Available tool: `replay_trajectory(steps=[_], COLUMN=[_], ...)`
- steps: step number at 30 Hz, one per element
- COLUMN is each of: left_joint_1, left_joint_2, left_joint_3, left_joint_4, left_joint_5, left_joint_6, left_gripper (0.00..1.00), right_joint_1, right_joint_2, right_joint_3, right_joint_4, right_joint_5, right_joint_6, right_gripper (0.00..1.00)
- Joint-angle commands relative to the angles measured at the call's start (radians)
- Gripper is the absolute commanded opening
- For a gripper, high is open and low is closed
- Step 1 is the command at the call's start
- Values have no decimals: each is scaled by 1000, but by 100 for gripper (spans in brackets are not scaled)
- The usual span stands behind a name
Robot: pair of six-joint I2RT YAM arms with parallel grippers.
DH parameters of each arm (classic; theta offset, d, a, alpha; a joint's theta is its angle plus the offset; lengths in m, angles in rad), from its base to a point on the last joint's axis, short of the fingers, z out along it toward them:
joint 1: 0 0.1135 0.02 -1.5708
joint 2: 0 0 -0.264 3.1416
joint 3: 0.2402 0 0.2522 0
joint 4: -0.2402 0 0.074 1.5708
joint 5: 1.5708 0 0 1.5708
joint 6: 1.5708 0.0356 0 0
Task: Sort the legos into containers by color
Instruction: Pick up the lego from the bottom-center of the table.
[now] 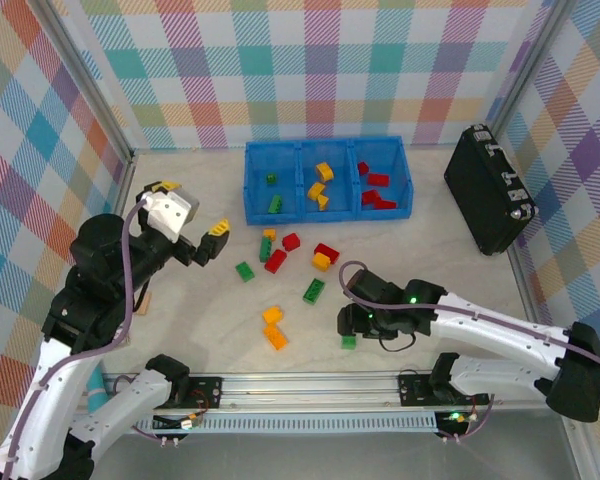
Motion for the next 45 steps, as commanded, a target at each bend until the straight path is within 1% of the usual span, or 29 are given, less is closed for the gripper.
replay_trajectory(steps=[1, 4, 7, 12, 19, 23, 25, 28, 32, 35, 37, 42, 45], left_joint_1=[-10, -9, -10, -10, -10, -10, -10, -10, -10, -10, -10, -10, -9], left_joint_2=[-31, -37, -35, -34, -26, -22, -15, -8, 0, 4, 6, 8, 9], left_joint_3=[-12, -9, -11, -12, -5, -1, -1, 0, -1, 3, 0, -3, -3], left_joint_4=[43, 37, 36, 32, 15, 12, 11, 9, 10, 9, 12, 8, 9], left_joint_5=[-2, 5, 12, 10, -5, -11, -11, -11, -17, -16, -21, -28, -33], left_joint_6=[-15, -11, -13, -16, -8, -7, -8, -10, -10, -10, -10, -8, -4], left_gripper=[100, 100, 100, 100, 100, 100, 100, 100, 100, 100, 100, 100, 100], right_joint_1=[10, 10, 10, 10, 10, 10, 12, 24, 25, 25, 25, 27, 27], right_joint_2=[21, 44, 67, 123, 228, 281, 312, 346, 379, 409, 420, 415, 413], right_joint_3=[1, -13, -43, -61, -57, -47, -38, -22, -20, -8, 0, 26, 83], right_joint_4=[-16, 0, 45, 96, 176, 167, 151, 115, 127, 124, 123, 120, 85], right_joint_5=[61, 75, 61, 45, -16, -47, -67, -63, -69, -75, -75, -48, -5], right_joint_6=[123, 144, 153, 131, 80, 67, 57, 46, 34, 21, 10, -26, -88], right_gripper=[66, 67, 68, 69, 69, 67, 66, 63, 56, 47, 39, 33, 31])
